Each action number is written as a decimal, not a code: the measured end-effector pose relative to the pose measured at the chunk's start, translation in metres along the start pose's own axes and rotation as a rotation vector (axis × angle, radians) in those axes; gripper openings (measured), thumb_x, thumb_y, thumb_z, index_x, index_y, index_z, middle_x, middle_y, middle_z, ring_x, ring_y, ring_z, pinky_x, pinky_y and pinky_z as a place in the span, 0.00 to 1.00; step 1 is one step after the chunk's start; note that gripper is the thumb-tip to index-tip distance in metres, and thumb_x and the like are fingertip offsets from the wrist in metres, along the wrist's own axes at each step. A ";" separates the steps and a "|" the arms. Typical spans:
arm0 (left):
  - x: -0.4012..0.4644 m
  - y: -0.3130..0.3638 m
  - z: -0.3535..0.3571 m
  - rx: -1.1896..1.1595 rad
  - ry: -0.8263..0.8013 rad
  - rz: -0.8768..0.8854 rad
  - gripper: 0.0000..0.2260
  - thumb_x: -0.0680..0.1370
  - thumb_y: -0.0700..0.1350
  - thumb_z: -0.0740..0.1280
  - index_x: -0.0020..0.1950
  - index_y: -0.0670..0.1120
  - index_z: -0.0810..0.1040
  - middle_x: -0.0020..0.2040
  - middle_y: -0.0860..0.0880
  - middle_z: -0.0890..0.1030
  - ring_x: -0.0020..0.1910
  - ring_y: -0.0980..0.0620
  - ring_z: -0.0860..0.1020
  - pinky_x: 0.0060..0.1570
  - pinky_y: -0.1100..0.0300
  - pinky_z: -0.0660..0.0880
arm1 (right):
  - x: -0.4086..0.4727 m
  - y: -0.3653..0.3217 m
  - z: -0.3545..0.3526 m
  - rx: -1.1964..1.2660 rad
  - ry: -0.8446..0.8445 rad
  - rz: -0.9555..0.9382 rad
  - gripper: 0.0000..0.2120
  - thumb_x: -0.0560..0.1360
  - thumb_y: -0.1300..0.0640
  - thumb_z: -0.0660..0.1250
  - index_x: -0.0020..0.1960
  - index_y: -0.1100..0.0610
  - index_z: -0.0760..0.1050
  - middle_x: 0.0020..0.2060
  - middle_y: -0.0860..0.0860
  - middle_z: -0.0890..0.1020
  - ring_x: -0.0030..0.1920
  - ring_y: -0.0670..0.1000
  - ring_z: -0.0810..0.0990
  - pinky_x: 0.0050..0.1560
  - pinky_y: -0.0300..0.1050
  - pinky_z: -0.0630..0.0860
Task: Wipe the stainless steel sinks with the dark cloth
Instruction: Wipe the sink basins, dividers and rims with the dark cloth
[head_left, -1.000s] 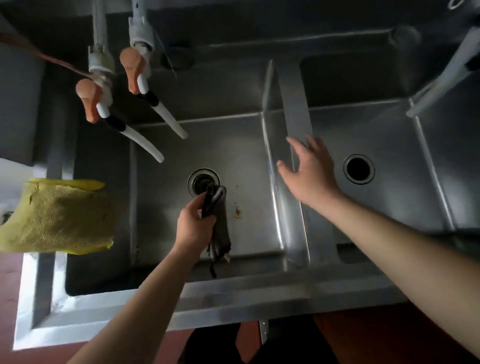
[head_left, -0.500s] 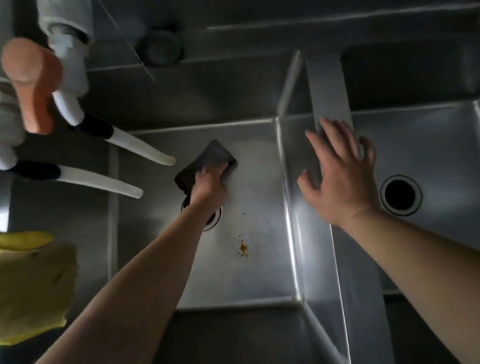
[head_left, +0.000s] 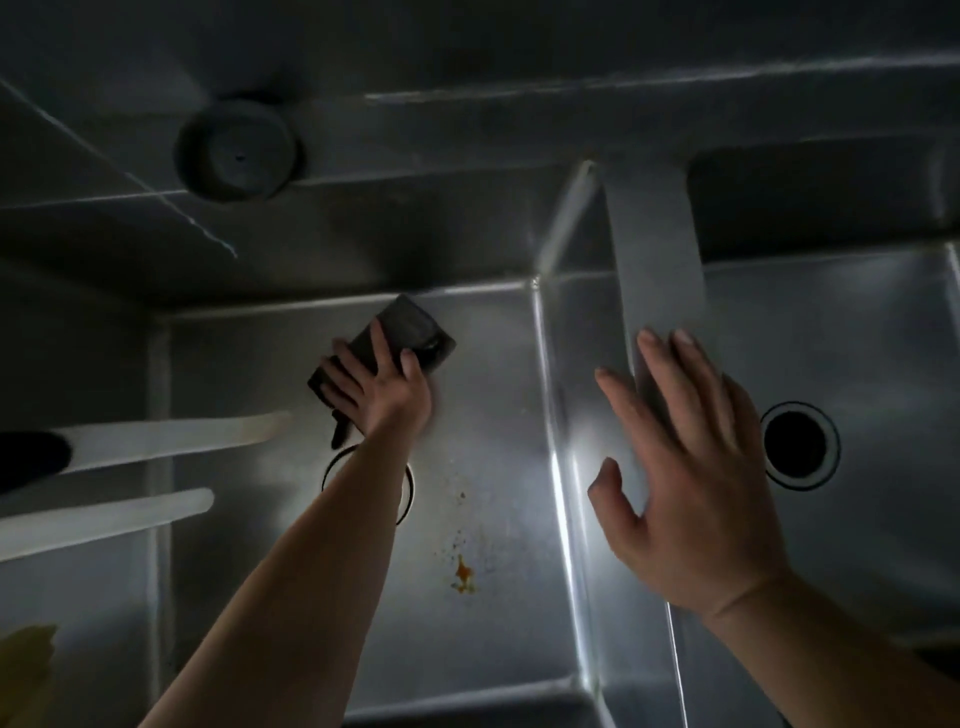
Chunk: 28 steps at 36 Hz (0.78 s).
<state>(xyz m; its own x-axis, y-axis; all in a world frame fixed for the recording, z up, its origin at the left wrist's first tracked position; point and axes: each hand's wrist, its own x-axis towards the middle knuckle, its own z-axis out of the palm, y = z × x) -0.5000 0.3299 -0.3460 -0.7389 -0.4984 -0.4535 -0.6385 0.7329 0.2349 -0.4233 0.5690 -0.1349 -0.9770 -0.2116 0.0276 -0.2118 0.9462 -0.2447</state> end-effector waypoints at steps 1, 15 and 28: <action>0.006 0.005 0.000 0.018 0.003 0.023 0.27 0.83 0.59 0.51 0.81 0.60 0.46 0.82 0.41 0.42 0.79 0.38 0.40 0.75 0.40 0.35 | 0.000 0.000 0.000 -0.001 -0.008 0.003 0.30 0.69 0.52 0.63 0.71 0.58 0.72 0.76 0.58 0.64 0.77 0.61 0.58 0.68 0.68 0.63; -0.121 -0.079 0.040 0.449 -0.266 0.842 0.26 0.83 0.60 0.50 0.80 0.62 0.48 0.82 0.42 0.47 0.80 0.38 0.48 0.76 0.39 0.47 | 0.001 -0.002 -0.003 0.004 -0.040 0.021 0.29 0.69 0.53 0.63 0.70 0.58 0.73 0.76 0.59 0.64 0.77 0.62 0.59 0.67 0.68 0.64; -0.044 0.035 0.026 0.252 -0.125 0.487 0.23 0.83 0.62 0.42 0.77 0.68 0.38 0.82 0.48 0.40 0.80 0.43 0.37 0.75 0.46 0.33 | 0.002 -0.002 -0.004 0.024 -0.063 0.047 0.30 0.70 0.52 0.62 0.71 0.58 0.72 0.77 0.57 0.63 0.78 0.59 0.57 0.68 0.67 0.63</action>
<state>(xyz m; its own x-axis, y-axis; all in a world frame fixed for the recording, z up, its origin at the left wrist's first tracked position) -0.4843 0.3892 -0.3400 -0.8946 -0.0277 -0.4460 -0.1479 0.9602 0.2370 -0.4250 0.5679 -0.1303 -0.9821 -0.1827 -0.0458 -0.1641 0.9495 -0.2675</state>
